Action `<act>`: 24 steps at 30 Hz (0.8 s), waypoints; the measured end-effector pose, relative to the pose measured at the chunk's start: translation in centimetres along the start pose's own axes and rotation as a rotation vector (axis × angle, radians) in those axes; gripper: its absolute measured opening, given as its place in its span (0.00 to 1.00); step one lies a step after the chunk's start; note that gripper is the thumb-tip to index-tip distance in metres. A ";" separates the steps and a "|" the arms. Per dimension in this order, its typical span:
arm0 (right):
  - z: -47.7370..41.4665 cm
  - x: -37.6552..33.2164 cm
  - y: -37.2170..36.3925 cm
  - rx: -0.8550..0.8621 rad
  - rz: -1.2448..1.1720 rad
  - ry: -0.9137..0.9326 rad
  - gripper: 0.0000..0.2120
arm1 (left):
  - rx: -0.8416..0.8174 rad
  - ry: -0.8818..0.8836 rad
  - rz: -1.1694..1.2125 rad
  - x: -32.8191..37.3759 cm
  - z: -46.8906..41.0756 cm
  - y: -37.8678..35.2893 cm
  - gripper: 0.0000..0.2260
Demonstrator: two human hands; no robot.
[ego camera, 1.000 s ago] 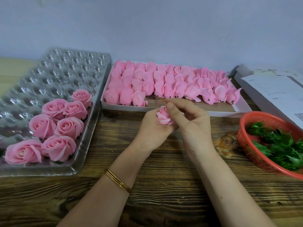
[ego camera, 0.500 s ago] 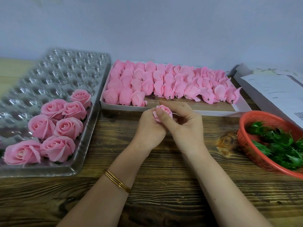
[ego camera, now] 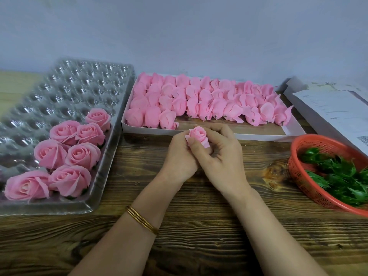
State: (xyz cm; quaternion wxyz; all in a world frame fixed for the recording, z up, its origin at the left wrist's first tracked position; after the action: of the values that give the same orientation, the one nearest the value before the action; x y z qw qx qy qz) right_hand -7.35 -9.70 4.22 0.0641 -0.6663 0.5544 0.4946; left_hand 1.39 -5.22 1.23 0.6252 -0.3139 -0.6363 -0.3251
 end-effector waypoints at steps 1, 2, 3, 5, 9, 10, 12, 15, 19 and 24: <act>0.0 0.2 0.0 -0.001 -0.051 -0.027 0.19 | -0.003 0.009 -0.004 -0.2 -0.1 0.0 0.03; -0.1 0.5 0.2 0.018 -0.144 -0.068 0.19 | -0.012 0.026 -0.004 -0.4 -0.2 0.0 0.04; -0.3 0.9 0.5 0.055 -0.270 -0.117 0.17 | -0.031 0.047 0.002 -0.6 -0.2 -0.2 0.05; -0.6 1.9 0.9 0.121 -0.539 -0.222 0.12 | -0.066 0.076 0.014 -0.9 -0.2 -0.4 0.07; -1.0 2.6 1.1 0.108 -0.775 -0.299 0.07 | -0.091 0.080 -0.041 -1.0 -0.1 -0.6 0.06; -1.0 2.5 1.0 0.090 -0.802 -0.298 0.06 | -0.101 0.080 -0.041 -1.0 -0.1 -0.8 0.07; -0.9 2.0 0.7 0.046 -0.832 -0.292 0.04 | -0.117 0.080 -0.025 -0.9 0.0 -0.9 0.08; -0.8 1.6 0.3 0.004 -0.835 -0.271 0.05 | -0.145 0.077 -0.031 -0.8 0.0 -1.0 0.09; -0.8 1.3 0.2 -0.033 -0.824 -0.270 0.06 | -0.163 0.074 -0.030 -0.9 0.0 -1.1 0.09; -0.8 1.5 0.1 -0.046 -0.826 -0.278 0.08 | -0.163 0.075 -0.027 -0.7 0.2 -1.1 0.08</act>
State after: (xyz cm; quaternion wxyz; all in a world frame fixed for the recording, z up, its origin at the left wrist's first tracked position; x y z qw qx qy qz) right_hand -7.10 -11.30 3.55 0.3157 -0.7605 0.2162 0.5246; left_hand 0.45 -5.73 0.49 0.6164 -0.3429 -0.5880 -0.3958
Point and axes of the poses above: each hand's wrist, its own z-axis away from the middle knuckle, its own y-axis out of the back of the hand, x = y × z, the point moved 8 cm from there along -z, towards the middle knuckle, and after that the axes turned 7 degrees about y, right-handed, at the moved point
